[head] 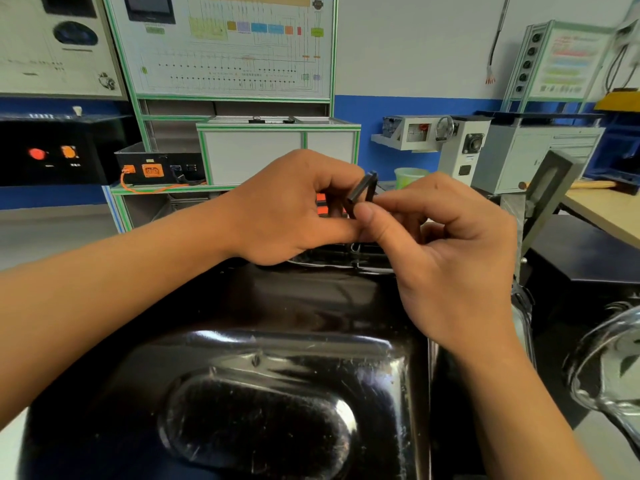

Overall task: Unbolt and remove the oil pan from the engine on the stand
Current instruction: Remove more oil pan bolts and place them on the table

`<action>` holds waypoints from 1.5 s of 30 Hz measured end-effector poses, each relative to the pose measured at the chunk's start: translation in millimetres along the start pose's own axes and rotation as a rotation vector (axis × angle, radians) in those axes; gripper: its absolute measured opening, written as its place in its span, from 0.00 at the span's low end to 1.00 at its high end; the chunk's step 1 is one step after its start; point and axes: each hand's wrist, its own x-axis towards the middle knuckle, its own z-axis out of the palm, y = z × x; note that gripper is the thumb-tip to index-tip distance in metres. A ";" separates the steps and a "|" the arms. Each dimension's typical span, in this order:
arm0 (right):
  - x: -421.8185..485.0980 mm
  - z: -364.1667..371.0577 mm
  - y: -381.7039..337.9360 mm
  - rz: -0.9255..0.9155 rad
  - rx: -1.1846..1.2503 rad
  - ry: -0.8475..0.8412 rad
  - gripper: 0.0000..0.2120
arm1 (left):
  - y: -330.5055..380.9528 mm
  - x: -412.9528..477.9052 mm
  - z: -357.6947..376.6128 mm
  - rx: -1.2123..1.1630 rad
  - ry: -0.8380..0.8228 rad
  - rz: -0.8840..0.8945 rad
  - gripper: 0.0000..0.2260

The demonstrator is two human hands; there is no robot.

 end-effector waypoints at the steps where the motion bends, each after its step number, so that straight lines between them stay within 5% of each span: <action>1: 0.2 -0.5 0.3 -0.006 -0.016 -0.008 0.06 | -0.1 0.0 0.3 -0.004 -0.008 -0.004 0.04; 20: 3.5 -2.4 -2.0 -0.014 -0.075 -0.118 0.09 | 1.5 1.2 2.4 -0.051 0.059 -0.018 0.07; 24: 4.0 -0.3 -0.2 -0.025 -0.022 -0.081 0.08 | 4.6 1.7 4.4 -0.061 0.046 -0.007 0.15; 28: 3.8 -1.7 0.5 -0.036 -0.058 -0.100 0.06 | 2.3 0.8 0.3 -0.069 0.025 0.003 0.06; 35: 5.4 -3.1 -0.8 -0.052 -0.098 -0.200 0.08 | -2.2 -0.9 -1.9 -0.120 -0.034 0.017 0.08; 38: 5.3 -1.6 -1.6 -0.055 -0.073 -0.150 0.06 | 0.9 0.9 -0.4 -0.084 -0.010 0.032 0.04; 42: 4.9 0.7 -0.7 -0.079 -0.031 -0.048 0.07 | -1.6 2.8 0.8 -0.021 0.047 0.049 0.14; 45: 4.4 -0.9 0.0 -0.087 -0.025 -0.049 0.09 | 1.0 1.9 0.2 0.010 0.024 0.046 0.09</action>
